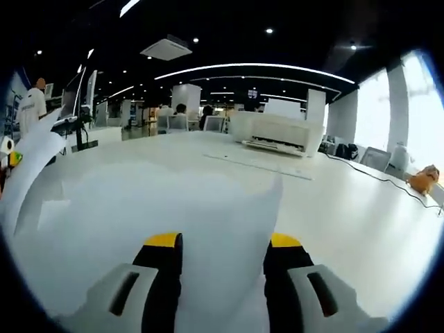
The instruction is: Organize the stack of printing papers by aligning and flattening the scattered papers on the table
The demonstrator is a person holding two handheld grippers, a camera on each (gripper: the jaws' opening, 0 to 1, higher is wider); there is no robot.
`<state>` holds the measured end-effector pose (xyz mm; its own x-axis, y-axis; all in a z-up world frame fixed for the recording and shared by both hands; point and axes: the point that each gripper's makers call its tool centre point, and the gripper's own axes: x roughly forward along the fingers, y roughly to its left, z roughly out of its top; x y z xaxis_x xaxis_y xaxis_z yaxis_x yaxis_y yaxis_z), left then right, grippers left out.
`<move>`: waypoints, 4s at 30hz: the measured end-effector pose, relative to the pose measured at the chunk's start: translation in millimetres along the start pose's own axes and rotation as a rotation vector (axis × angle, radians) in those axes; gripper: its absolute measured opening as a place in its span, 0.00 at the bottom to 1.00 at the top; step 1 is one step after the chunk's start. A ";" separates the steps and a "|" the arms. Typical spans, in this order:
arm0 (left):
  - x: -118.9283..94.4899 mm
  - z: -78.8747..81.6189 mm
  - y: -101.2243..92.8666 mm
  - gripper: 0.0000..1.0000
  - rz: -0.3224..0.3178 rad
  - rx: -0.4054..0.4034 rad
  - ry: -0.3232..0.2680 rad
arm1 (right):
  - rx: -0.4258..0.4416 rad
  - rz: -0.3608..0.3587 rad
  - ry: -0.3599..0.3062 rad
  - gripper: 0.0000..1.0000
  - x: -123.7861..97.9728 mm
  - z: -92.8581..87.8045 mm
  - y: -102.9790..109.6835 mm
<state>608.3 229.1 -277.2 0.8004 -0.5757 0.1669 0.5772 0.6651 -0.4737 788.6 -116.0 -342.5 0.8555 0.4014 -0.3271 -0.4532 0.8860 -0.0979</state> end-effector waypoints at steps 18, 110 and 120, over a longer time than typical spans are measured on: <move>-0.4 -1.2 -5.0 0.10 -0.002 -0.004 0.000 | -0.021 -0.071 -0.046 0.06 -10.3 4.7 -14.9; 2.6 -5.5 -8.0 0.10 -0.004 -0.023 0.013 | 0.267 0.075 -0.304 0.00 -54.3 71.3 2.5; 2.7 -6.0 -8.4 0.10 -0.004 -0.020 0.012 | 0.250 0.130 -0.340 0.00 -62.6 96.8 16.9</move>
<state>604.7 219.1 -277.9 0.7960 -0.5843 0.1584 0.5770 0.6532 -0.4903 751.6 -103.7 -232.7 0.8482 0.5296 0.0102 -0.5236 0.8352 0.1680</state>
